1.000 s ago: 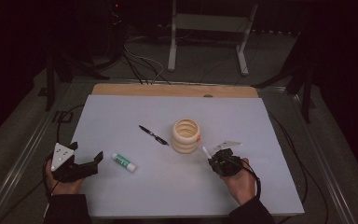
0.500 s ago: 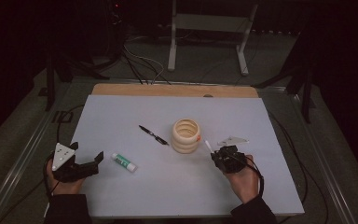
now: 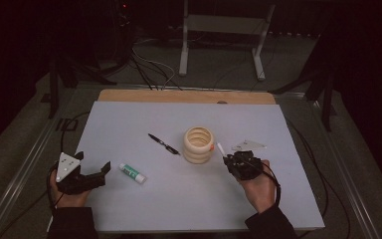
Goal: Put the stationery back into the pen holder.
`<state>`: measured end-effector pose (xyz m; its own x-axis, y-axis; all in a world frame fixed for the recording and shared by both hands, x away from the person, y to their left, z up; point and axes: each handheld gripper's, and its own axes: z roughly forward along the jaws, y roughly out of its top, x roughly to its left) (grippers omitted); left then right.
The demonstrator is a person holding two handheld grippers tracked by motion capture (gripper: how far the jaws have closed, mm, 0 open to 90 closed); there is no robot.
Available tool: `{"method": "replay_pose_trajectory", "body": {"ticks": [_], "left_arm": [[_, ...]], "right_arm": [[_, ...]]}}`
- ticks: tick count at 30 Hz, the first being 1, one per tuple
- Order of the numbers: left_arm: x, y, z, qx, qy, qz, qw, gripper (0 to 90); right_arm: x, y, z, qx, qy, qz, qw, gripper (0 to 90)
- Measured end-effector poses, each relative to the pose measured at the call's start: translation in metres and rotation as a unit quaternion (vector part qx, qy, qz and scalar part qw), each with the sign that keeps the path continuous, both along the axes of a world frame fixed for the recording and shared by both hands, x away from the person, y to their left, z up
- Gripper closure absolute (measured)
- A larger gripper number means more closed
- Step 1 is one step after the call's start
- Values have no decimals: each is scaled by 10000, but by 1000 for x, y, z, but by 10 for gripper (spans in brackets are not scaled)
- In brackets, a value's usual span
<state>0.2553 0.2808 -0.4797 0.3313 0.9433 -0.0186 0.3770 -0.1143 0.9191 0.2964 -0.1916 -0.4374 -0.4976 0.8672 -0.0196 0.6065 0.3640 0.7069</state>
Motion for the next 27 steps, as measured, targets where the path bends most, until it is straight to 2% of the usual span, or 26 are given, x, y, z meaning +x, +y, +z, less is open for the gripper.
{"method": "replay_pose_trajectory", "body": {"ticks": [13, 21, 27], "left_arm": [[0, 0, 0, -11, -8, 4, 10000, 16], [0, 1, 0, -19, -5, 1, 10000, 15], [0, 1, 0, -39, -11, 1, 10000, 15]], "right_arm": [[4, 14, 24, 140, -384, 122, 9991, 795], [12, 27, 38, 298, -671, 199, 9971, 795], [19, 32, 41, 425, -863, 300, 9949, 795]]}}
